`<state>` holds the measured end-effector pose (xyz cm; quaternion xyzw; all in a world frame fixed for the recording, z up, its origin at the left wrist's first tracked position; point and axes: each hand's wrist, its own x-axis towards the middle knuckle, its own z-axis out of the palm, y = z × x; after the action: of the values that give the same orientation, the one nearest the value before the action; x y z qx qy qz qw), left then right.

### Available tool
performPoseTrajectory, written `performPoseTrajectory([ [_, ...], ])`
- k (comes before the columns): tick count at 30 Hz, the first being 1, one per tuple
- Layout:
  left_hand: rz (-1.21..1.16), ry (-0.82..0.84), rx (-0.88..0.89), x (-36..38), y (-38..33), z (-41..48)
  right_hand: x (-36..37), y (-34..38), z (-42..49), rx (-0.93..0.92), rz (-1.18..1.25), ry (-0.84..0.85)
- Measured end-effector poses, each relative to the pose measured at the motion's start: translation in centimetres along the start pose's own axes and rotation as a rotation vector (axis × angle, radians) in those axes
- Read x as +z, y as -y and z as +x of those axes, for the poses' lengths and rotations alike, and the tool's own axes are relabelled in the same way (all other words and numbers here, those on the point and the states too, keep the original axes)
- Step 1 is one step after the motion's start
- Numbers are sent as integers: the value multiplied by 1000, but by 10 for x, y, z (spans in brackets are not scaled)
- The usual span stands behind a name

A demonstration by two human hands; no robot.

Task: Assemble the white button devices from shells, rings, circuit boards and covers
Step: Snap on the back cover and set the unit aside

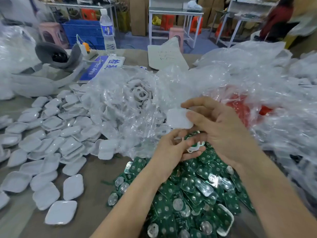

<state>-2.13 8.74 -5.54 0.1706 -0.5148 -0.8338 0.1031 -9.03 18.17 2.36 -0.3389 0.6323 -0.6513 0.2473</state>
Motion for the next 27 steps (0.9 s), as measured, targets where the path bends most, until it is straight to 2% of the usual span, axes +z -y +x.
performPoseTrajectory([
  [3,-69,39,-67,2,-1,1,-52,-8,-9,134,-140,-35],
  [9,-84,193,-179,0,-4,-1,-81,-17,-10,251,-483,195],
  [16,-33,322,-242,-6,-5,-1,-91,-11,-5,50,-761,354],
  [19,-24,361,-284,-8,-4,-1,-95,-9,-4,-10,-732,354],
  [21,-25,396,-302,-9,-4,-1,-90,-15,-4,-27,-707,427],
  [24,-4,434,-319,-8,-5,-2,-79,-27,-6,-10,-719,524],
  [27,5,429,-326,-9,-5,-1,-77,-33,-7,7,-703,518],
])
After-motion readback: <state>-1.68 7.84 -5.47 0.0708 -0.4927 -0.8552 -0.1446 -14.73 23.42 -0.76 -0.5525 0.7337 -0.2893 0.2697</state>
